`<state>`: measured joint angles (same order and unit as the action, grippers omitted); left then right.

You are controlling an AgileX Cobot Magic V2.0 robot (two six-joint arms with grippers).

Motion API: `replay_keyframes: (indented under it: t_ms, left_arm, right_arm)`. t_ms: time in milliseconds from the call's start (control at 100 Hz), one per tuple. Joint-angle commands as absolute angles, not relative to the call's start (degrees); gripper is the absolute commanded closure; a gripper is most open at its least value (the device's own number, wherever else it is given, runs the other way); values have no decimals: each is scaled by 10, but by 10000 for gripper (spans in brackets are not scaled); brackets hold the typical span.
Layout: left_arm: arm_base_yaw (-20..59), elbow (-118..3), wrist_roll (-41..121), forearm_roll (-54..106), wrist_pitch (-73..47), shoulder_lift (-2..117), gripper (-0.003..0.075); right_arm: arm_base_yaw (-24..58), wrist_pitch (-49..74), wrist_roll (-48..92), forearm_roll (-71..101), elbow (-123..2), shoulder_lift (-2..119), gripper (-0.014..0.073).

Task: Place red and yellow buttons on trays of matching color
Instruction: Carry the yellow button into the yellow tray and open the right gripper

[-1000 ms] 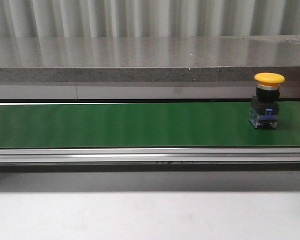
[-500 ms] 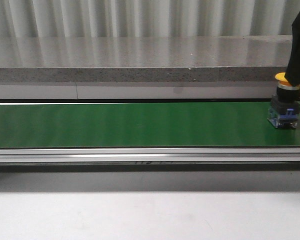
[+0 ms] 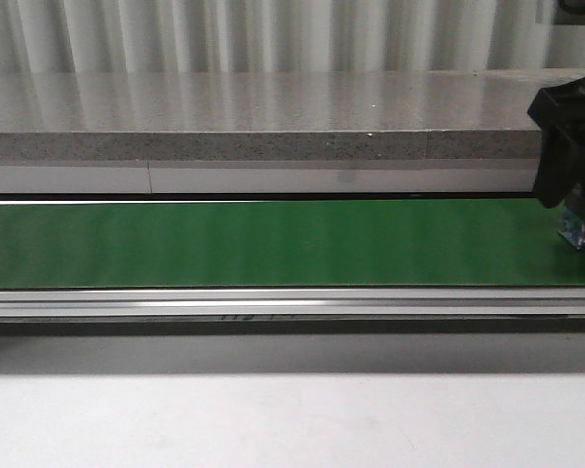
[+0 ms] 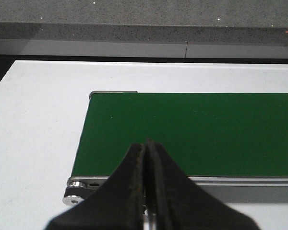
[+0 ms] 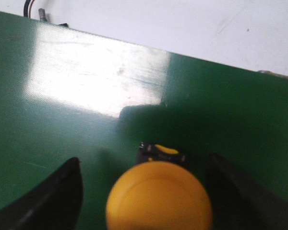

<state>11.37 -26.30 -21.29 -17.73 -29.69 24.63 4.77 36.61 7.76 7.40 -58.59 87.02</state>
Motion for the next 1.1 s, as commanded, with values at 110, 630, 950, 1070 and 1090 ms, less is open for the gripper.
replay_keyframes:
  t_ms: [110,630,950,1070,1090]
  left_arm:
    - [119,-280,-214,-184,-254,247,740]
    - [119,-280,-214,-184,-254,247,740]
    - [119,-280,-214,-184,-254,247,740]
    - [119,-280,-214,-184,-254,247,740]
    - [119,-280,-214,-183,-254,247,740]
  right_arm:
    - [48,359,83,77,-600,849,404]
    - [-144,486,0,38,-600,706,463]
    - [-387,489,-101,-38,-597,690,463]
    - [-435,442,-123,-38,-584,698,463]
    - [-439,435,-124,-38,-581,701,463]
